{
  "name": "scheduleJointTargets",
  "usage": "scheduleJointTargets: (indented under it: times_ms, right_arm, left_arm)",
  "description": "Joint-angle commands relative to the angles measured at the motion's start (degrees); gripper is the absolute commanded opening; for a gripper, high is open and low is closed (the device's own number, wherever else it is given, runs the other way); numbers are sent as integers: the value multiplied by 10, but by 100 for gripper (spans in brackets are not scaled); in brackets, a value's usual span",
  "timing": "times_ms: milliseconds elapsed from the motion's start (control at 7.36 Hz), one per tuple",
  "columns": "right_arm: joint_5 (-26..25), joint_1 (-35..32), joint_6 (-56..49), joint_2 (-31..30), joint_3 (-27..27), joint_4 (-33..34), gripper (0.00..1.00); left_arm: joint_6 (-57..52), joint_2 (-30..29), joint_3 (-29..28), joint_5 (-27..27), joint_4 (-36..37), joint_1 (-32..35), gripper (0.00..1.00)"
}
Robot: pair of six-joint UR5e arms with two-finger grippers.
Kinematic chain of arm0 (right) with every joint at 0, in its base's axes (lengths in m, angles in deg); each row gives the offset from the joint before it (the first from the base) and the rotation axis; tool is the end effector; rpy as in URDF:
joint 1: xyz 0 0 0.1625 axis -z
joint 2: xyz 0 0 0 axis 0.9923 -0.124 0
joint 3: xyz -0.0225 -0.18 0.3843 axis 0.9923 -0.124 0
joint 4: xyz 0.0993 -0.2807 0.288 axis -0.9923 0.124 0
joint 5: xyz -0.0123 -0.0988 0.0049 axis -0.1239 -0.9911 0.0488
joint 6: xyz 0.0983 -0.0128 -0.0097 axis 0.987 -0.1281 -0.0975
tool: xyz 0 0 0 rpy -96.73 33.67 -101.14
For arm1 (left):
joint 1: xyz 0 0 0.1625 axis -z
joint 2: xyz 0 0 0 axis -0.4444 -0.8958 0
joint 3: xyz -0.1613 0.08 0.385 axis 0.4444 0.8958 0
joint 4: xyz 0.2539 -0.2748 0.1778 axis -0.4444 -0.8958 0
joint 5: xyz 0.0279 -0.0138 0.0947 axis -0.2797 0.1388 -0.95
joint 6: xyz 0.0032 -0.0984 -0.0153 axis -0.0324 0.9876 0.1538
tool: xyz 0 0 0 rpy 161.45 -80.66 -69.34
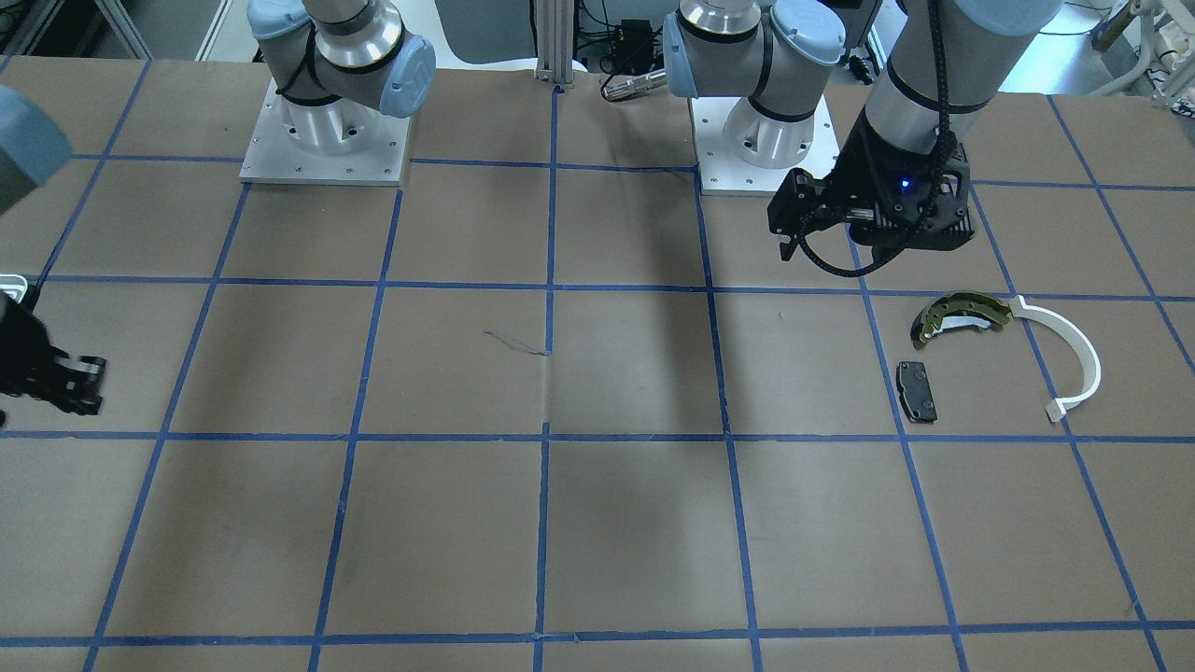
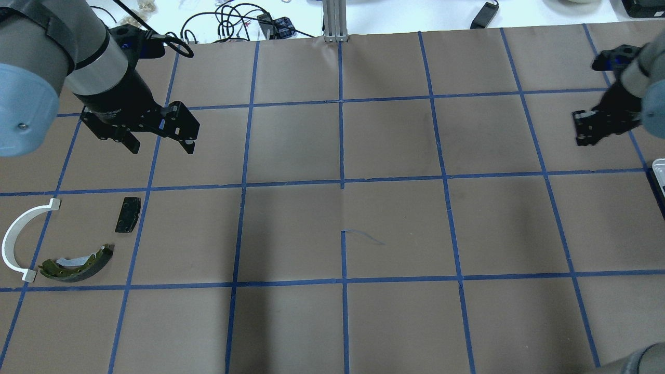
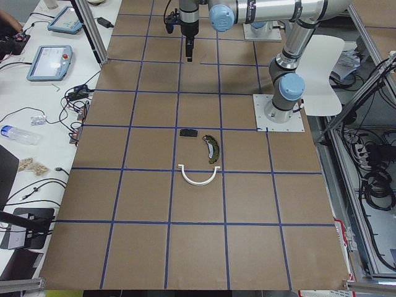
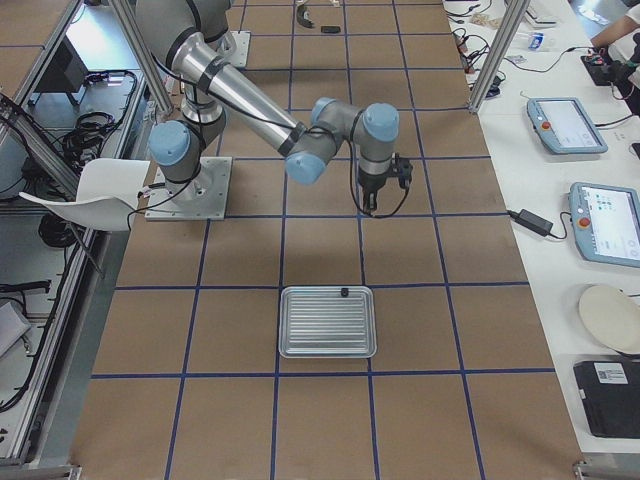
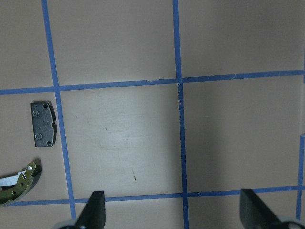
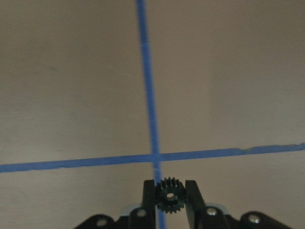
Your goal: Place bearing gear from tray to pile
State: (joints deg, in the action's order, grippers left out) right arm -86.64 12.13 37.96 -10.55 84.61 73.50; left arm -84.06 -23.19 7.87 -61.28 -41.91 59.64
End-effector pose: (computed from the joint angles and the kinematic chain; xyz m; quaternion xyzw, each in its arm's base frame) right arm -0.0629 -0.5728 0.3011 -0.0342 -0.9990 0.0128 0.0245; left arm -0.0987 -0.4830 0.4576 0.0267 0.9996 0.0108 0.0059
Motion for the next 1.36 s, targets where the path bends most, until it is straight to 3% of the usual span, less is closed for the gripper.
scheduleJointTargets:
  times_ms: [0,408,544,951,1087,1223]
  right_arm:
    - [1,-214,251,0,0,1,7]
    - [0,-454,438,29,-12,13,7]
    - [-9,-492,479,59,-9,58,8]
    - [-7,-504,472,110,-7,94,21]
    - [-13,-503,440,109,-7,100,46]
    - [-14,-503,438,109,-4,101,83]
  left_arm:
    - [0,0,1,1,1,0,100]
    - [0,1,2,0,4,0,100]
    - [0,1,2,0,4,0,100]
    - [1,0,2,1,5,0,100]
    - [1,1,2,0,5,0,100]
    - [0,1,1,0,5,0,100]
